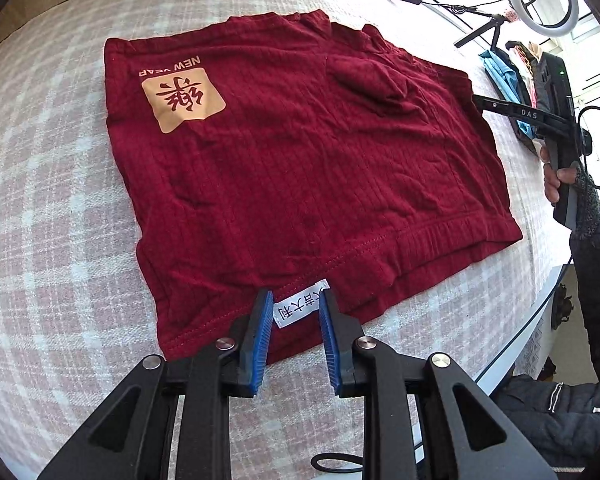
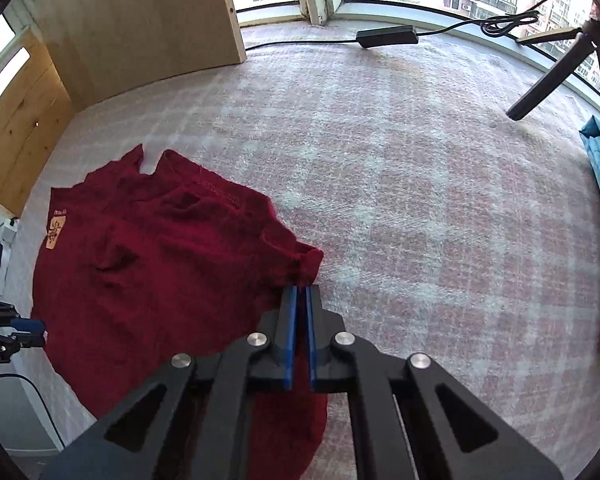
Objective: Fold clothes
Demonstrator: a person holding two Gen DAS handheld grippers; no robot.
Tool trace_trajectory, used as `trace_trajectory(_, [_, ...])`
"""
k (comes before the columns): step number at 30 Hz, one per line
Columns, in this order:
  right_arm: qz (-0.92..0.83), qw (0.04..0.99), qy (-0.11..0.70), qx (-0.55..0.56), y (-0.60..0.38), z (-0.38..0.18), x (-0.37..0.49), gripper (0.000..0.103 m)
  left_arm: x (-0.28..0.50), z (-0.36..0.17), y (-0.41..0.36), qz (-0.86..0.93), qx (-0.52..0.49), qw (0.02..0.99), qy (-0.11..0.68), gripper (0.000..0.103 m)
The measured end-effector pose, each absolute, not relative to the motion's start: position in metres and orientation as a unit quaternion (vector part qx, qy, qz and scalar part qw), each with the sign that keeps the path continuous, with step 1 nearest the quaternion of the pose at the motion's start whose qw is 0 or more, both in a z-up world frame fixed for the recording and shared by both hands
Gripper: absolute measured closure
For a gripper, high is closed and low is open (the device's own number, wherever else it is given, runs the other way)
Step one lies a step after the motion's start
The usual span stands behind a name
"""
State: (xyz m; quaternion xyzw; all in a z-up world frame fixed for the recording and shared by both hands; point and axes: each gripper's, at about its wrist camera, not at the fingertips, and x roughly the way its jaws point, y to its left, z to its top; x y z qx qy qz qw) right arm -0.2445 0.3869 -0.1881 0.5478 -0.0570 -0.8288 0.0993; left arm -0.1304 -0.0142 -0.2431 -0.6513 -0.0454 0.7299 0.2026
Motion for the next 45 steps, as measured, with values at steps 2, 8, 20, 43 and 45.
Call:
trace_trajectory(2, [-0.837, 0.063, -0.076, 0.539, 0.407, -0.183, -0.244, 0.098, -0.130, -0.244, -0.015, 0.730, -0.651, 0.204, -0.045, 0.080])
trace_trajectory(8, [-0.808, 0.041, -0.096, 0.580, 0.426, -0.204, -0.254, 0.097, -0.131, -0.244, -0.019, 0.727, -0.653, 0.208, -0.050, 0.080])
trace_trajectory(20, [-0.789, 0.072, -0.144, 0.592, 0.394, -0.179, -0.102, 0.062, -0.105, -0.220, -0.069, 0.747, -0.638, 0.161, -0.090, 0.073])
trace_trajectory(43, [-0.775, 0.059, -0.128, 0.616, 0.354, -0.204, -0.097, 0.095, -0.116, -0.245, -0.075, 0.738, -0.652, 0.161, -0.074, 0.103])
trace_trajectory(45, [-0.771, 0.064, -0.163, 0.613, 0.363, -0.205, -0.098, 0.095, -0.118, -0.244, -0.079, 0.737, -0.651, 0.162, -0.083, 0.103])
